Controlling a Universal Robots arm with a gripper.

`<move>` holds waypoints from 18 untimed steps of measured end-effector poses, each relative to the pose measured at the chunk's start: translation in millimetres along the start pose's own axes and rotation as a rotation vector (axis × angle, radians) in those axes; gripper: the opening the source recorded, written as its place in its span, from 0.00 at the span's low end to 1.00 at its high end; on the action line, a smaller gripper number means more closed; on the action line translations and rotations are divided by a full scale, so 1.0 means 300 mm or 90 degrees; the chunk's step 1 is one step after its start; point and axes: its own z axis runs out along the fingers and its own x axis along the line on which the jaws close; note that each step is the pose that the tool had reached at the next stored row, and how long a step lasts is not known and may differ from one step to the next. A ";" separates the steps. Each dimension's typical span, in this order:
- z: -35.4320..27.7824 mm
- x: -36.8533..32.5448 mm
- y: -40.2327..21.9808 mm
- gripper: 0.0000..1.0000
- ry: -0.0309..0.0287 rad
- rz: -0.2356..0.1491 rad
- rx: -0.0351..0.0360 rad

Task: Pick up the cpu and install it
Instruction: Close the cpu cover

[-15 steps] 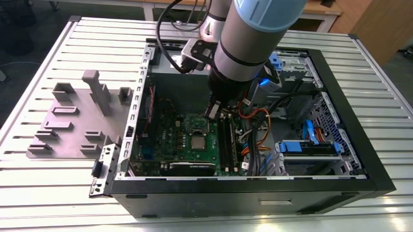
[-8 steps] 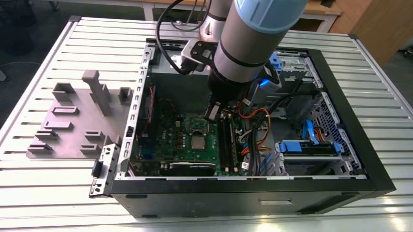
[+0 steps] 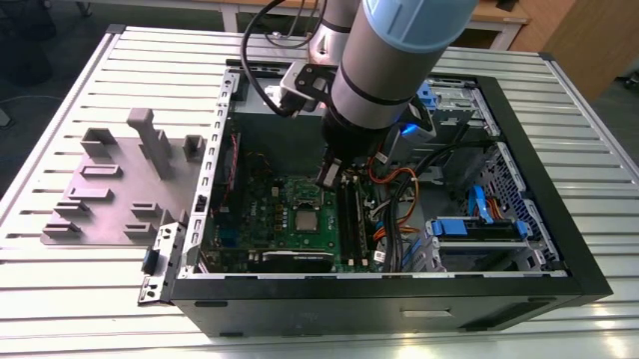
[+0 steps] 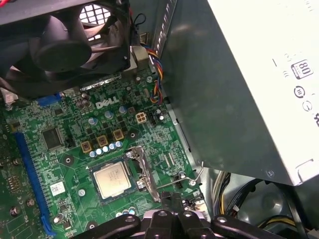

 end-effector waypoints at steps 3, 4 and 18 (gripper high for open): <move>-0.001 0.003 -0.001 0.11 0.0000 0.000 0.0000; -0.001 0.004 -0.002 0.11 0.0000 0.000 0.0000; -0.002 0.009 -0.004 0.11 0.0000 0.000 0.0000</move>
